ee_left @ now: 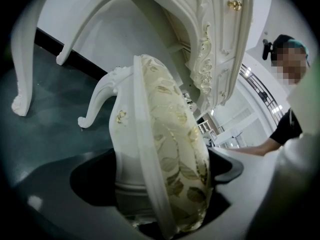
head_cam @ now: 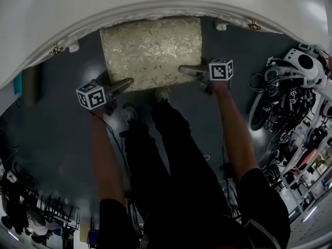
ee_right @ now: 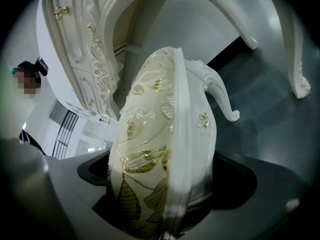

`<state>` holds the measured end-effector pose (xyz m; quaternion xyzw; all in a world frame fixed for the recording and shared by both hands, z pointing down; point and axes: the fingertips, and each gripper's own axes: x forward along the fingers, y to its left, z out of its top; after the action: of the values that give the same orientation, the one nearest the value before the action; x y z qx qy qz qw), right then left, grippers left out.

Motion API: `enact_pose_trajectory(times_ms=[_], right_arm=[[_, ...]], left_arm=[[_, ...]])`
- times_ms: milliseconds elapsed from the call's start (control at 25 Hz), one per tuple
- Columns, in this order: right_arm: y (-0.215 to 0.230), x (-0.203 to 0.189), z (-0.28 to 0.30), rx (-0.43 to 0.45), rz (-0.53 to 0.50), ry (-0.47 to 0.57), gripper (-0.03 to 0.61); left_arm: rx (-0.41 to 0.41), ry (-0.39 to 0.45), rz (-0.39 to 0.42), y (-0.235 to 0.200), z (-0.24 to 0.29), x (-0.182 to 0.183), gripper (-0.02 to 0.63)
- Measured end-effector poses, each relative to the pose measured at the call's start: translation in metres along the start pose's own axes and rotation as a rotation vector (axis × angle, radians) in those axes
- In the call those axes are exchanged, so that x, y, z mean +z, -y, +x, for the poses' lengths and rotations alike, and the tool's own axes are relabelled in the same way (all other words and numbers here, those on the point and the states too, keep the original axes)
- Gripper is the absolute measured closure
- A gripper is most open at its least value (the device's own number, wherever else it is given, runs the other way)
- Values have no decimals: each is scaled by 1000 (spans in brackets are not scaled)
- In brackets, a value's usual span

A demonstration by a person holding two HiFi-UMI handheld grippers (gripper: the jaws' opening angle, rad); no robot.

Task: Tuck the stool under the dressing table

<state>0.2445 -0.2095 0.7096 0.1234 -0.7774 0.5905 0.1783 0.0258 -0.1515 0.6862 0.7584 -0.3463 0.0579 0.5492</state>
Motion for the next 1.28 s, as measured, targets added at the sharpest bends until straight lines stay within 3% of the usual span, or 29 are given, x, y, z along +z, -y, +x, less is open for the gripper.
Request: enact_pose_trajectory(times_ms=[560, 920, 1120, 1280], right_arm=[[4, 37, 23, -18, 33, -24, -20], [8, 36, 22, -49, 43, -27, -20], [7, 38, 17, -100, 50, 21, -20], [8, 37, 5, -199, 18, 52, -20]], left_arm=[[2, 49, -53, -24, 0, 34, 61], [70, 121, -51, -31, 2, 33, 48], [102, 149, -61, -25, -6, 37, 51], [109, 167, -58, -19, -16, 39, 55]])
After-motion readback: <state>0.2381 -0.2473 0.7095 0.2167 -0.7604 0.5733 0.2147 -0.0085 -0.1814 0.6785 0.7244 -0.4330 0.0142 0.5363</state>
